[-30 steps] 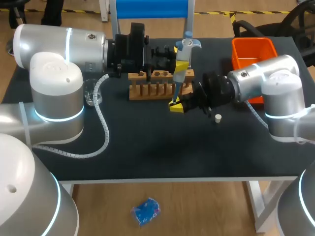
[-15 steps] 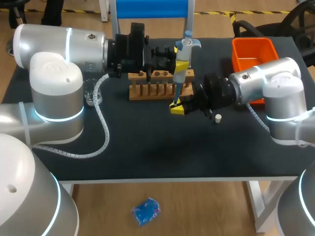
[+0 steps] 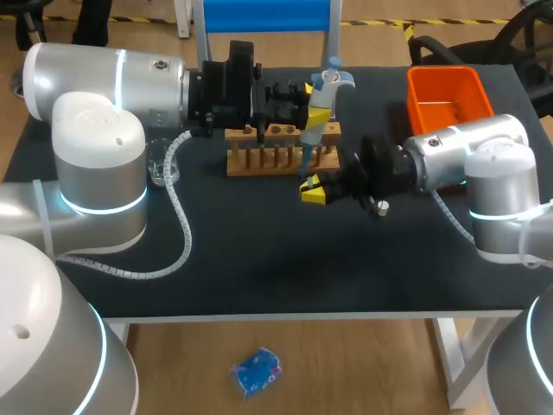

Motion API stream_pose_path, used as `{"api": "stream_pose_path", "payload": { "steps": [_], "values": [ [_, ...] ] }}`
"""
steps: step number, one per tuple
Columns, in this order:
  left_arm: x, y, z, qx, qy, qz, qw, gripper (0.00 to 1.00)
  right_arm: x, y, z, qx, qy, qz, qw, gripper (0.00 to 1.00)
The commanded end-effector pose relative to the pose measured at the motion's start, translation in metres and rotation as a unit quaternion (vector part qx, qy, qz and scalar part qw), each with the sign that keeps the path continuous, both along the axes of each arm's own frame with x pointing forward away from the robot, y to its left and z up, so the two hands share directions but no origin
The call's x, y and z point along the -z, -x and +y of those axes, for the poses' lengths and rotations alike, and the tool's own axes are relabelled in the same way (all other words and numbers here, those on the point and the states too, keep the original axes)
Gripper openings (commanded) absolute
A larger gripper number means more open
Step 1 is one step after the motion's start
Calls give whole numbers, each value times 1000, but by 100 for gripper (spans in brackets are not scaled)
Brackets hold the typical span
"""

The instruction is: Invert the test tube, pick up the pipette, mount the tip to pipette, aspirate from beaker and dispense into the tube, eject the tip, return the pipette, and cap with the stopper.

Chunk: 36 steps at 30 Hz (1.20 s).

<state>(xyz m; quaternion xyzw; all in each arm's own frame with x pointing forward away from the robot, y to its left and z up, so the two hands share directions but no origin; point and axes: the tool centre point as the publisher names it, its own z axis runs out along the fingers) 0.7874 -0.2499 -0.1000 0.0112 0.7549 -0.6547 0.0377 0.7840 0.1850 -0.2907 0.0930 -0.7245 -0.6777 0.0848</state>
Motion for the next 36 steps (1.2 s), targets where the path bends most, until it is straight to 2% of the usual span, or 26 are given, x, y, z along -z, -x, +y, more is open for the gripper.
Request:
{"api": "stream_pose_path", "payload": {
  "steps": [1,14,21,36],
  "values": [
    [1,0,0,0,2,-1,1000,0,4,-1,1,-2,0,4,1000,0],
    [1,0,0,0,2,-1,1000,0,18,-4,18,-9,-22,24,999,0],
    [1,0,0,0,2,-1,1000,0,15,-6,21,-9,-35,19,999,0],
    [1,0,1,-8,14,-2,1000,0,15,-7,17,-6,-33,18,999,0]
  ]
}}
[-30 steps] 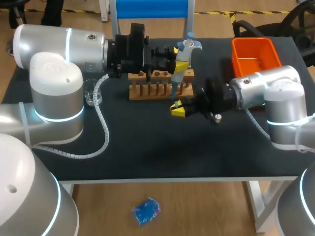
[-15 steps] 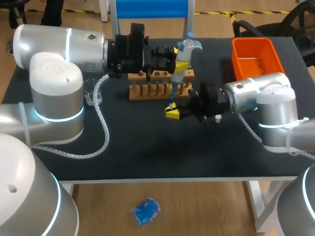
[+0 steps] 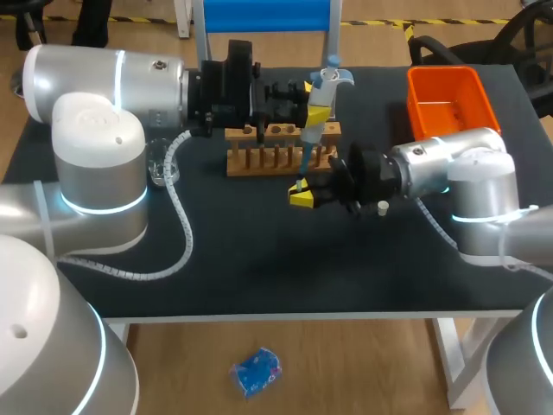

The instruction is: Invert the test tube, pick up the pipette, mount the tip to pipette, aspirate from beaker and dispense into the tube, eject the tip, return the pipette, and cap with the stopper.

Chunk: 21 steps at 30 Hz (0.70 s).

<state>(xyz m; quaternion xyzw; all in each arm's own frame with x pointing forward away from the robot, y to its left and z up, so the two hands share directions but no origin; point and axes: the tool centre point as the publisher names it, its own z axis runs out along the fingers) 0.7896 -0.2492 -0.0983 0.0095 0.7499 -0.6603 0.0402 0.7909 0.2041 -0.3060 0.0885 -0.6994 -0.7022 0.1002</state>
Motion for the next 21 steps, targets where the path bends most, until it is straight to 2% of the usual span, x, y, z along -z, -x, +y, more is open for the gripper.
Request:
{"api": "stream_pose_path", "payload": {
  "steps": [1,7,21],
  "values": [
    [2,1,0,-7,10,-2,1000,0,0,0,-2,2,0,-1,1000,0],
    [2,1,2,-19,26,-1,999,0,-2,-1,-3,4,-1,-5,1000,0],
    [2,0,2,-26,33,-2,999,0,-5,-6,-6,14,-1,-16,1000,0]
  ]
}}
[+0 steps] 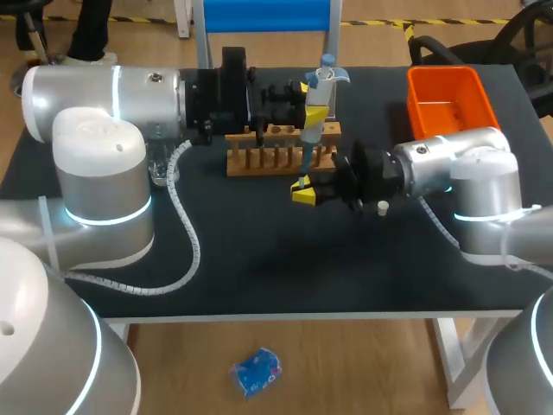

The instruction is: Invert the test tube, pick up the pipette, mount the tip to pipette, aspirate from beaker and dispense into the tube, eject the tip, return the pipette, and cap with the stopper.

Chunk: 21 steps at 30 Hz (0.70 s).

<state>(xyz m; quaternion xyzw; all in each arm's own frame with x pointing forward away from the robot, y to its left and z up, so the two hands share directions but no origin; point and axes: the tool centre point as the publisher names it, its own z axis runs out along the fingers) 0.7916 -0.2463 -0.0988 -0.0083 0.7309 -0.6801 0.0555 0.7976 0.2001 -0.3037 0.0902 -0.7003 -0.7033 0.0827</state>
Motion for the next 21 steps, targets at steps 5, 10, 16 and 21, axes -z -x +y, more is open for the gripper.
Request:
{"api": "stream_pose_path", "payload": {
  "steps": [5,10,16,21],
  "values": [
    [1,1,0,-8,11,-2,1000,0,-3,-2,-2,6,0,-6,1000,0],
    [1,1,1,-13,18,-4,1000,0,-3,-4,-2,10,-4,-8,1000,0],
    [0,1,1,-13,17,-4,1000,0,-5,-4,-3,12,-9,-13,1000,0],
    [0,1,1,-13,17,-4,1000,0,-11,-4,-5,12,-13,-26,999,0]
  ]
}}
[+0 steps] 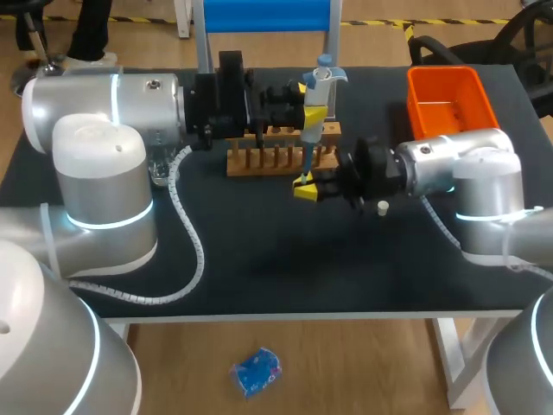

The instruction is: Invert the test tube, pick up the pipette, mount the tip to pipette, aspirate from beaker and dispense into the tube, eject the tip, return the pipette, and cap with the stopper.

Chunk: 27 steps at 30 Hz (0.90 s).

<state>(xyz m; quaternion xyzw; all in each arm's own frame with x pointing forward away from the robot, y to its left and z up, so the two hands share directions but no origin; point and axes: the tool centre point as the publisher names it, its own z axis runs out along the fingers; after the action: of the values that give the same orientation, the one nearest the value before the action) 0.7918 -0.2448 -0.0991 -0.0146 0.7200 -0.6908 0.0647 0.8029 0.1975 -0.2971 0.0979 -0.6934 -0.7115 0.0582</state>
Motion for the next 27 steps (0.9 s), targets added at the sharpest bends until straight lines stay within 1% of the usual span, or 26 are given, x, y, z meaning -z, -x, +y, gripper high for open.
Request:
{"api": "stream_pose_path", "payload": {
  "steps": [1,12,24,27],
  "values": [
    [0,1,0,-2,2,-1,1000,0,-5,2,-3,0,1,-8,1000,0],
    [0,1,0,-2,2,-1,1000,0,-8,7,-3,-1,17,-37,999,0],
    [0,1,0,-2,2,-1,1000,0,-10,7,-5,5,15,-42,999,0],
    [0,1,0,-2,2,-1,1000,0,-7,6,-6,4,15,-38,999,0]
  ]
}}
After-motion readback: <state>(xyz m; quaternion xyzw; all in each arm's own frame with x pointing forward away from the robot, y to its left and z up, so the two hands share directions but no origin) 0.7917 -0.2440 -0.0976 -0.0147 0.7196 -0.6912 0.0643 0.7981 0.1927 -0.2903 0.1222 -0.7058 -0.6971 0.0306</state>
